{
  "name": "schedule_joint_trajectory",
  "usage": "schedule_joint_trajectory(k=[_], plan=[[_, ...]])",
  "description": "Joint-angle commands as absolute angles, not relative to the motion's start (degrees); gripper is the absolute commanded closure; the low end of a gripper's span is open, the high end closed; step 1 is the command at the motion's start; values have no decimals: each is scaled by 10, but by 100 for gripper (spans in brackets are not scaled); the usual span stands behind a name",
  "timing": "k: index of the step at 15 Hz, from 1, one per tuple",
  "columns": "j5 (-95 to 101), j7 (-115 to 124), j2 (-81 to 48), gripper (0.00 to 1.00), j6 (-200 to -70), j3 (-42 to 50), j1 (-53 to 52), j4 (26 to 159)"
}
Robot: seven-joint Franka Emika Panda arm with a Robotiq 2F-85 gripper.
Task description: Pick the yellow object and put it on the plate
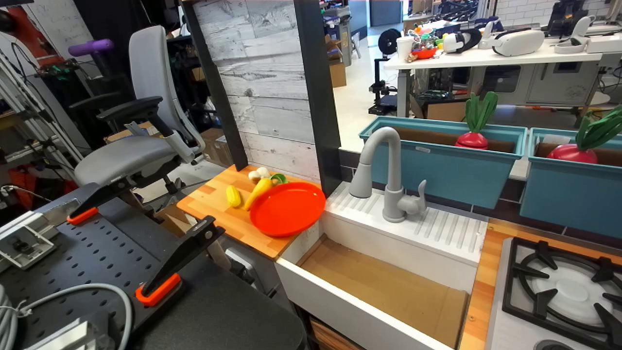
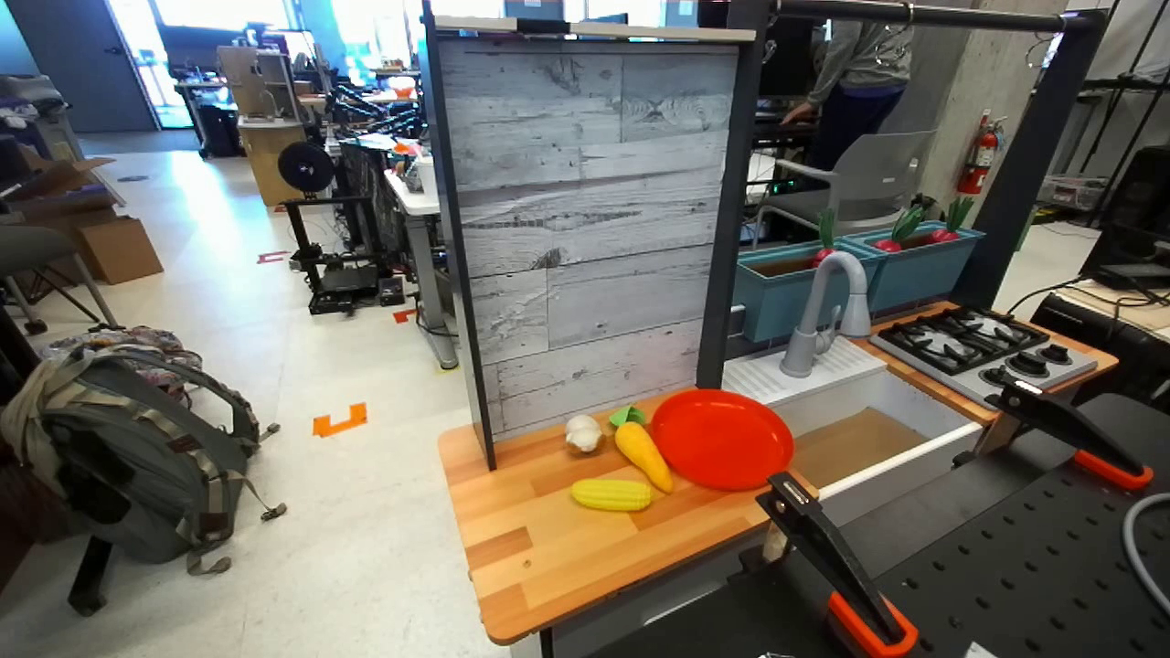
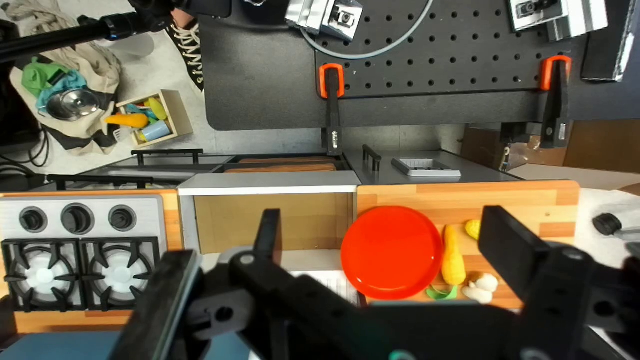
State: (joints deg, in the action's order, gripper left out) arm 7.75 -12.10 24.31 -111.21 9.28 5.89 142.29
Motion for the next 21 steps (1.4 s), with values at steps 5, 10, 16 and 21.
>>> schedule_joint_trajectory(k=[5,10,16,21], plan=[[77,-122,243,0,-1111,91,61,1422],[67,-107,221,0,-1158,82,50,1433],[55,-91,125,0,-1286,31,0,1447],[37,-79,12,0,-1409,-6,-31,1439]])
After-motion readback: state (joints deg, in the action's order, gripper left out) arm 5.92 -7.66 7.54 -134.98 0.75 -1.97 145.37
